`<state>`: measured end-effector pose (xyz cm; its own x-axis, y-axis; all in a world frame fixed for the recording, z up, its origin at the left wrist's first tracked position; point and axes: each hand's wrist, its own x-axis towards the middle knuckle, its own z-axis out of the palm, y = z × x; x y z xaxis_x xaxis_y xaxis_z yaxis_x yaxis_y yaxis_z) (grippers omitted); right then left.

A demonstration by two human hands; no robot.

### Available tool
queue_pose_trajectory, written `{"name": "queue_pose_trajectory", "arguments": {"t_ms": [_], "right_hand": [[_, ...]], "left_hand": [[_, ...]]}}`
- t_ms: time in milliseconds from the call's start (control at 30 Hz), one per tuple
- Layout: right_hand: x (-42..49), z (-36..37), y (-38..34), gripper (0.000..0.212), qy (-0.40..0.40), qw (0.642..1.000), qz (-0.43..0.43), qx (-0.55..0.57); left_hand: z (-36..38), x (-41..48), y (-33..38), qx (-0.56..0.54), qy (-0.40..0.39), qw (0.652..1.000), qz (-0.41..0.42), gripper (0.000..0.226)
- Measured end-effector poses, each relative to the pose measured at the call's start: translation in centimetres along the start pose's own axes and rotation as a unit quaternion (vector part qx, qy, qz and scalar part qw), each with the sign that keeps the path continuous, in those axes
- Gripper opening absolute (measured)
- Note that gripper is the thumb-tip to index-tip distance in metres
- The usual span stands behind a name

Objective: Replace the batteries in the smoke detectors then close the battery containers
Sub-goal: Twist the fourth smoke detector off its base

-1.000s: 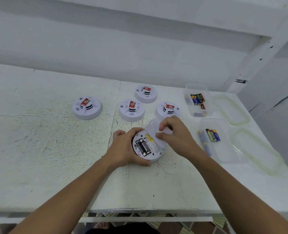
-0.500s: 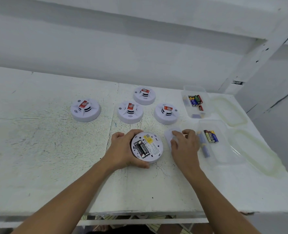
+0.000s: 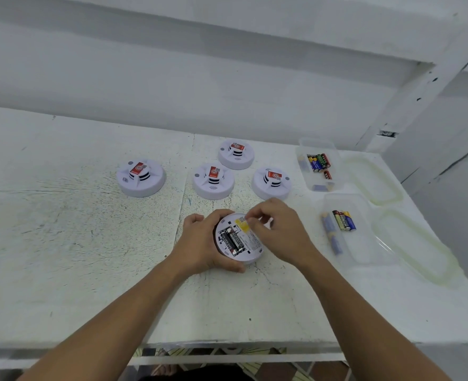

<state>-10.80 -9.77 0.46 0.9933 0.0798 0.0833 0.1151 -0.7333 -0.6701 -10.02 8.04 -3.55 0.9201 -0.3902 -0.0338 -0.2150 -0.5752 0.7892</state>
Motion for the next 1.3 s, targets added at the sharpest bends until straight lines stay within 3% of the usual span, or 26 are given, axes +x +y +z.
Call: {"name": "queue_pose_trajectory", "arguments": {"t_ms": [133,500,933,1300], "right_hand": [[0.2,1.2,-1.1,0.008,-0.064,0.996,-0.048,-0.041],[0.8,2.5,-1.4,0.009,-0.088,0.983,-0.119,-0.111],[2.0,1.9,-1.6,0.008,-0.166,0.975,-0.105,-0.106],[0.7,0.1,-1.3,0.014,-0.165,0.985,-0.044,0.027]], "left_hand": [[0.0,-0.2,0.2,0.009,0.009,1.0,0.01,0.105],[0.1,0.1,-0.2,0.014,0.0,1.0,0.012,0.1],[0.2,0.3,-0.3,0.027,0.006,0.999,0.018,0.1],[0.1,0.1,-0.4,0.019,0.006,1.0,0.005,0.102]]}}
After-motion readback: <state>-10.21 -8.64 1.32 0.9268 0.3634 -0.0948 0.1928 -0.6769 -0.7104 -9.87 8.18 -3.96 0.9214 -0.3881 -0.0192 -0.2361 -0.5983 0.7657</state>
